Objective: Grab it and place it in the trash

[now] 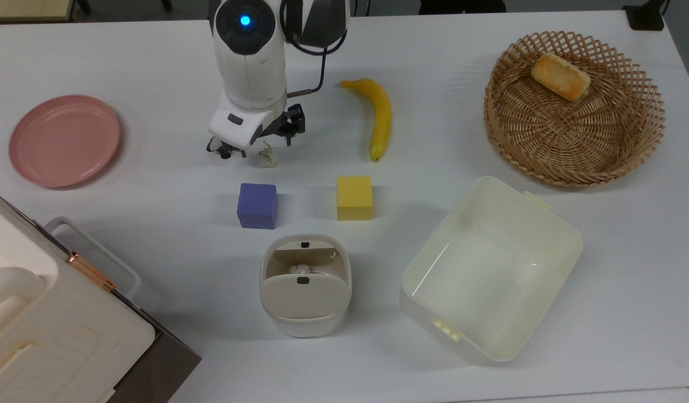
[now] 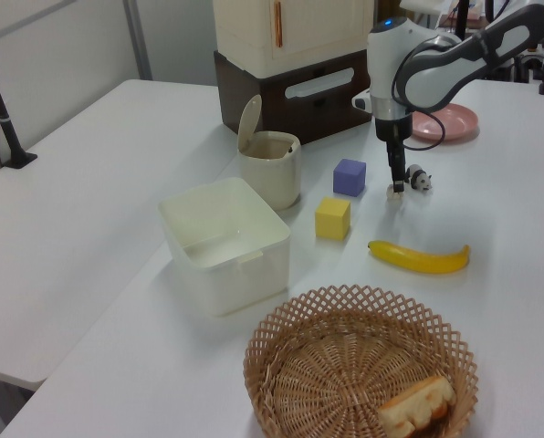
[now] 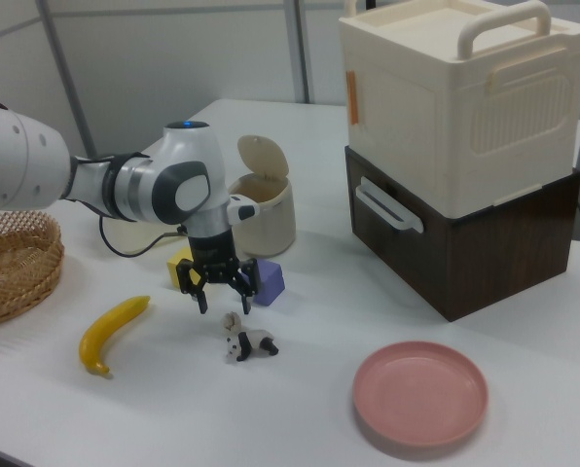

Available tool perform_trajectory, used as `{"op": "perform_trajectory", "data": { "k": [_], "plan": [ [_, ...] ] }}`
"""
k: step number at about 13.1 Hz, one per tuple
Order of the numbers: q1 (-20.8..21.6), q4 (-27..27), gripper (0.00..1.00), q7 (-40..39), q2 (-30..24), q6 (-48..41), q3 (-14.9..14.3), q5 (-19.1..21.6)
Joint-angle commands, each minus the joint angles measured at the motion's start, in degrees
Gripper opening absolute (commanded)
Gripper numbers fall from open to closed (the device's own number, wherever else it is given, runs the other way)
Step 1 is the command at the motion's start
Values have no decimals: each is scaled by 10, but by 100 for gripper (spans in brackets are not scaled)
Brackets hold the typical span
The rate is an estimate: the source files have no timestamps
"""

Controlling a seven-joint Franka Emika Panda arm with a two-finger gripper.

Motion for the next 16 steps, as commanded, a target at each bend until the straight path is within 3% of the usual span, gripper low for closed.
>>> {"op": "perform_trajectory", "data": {
  "k": [1, 4, 6, 10, 16],
  "plan": [
    [-5, -5, 75, -11, 11, 30, -1, -11],
    [-5, -5, 63, -11, 24, 40, -1, -13],
    [-4, -5, 60, -11, 27, 40, -1, -13],
    [-4, -7, 24, -11, 24, 35, -1, -15],
    [-3, 5, 22, -7, 9, 28, -1, -15]
  ]
}}
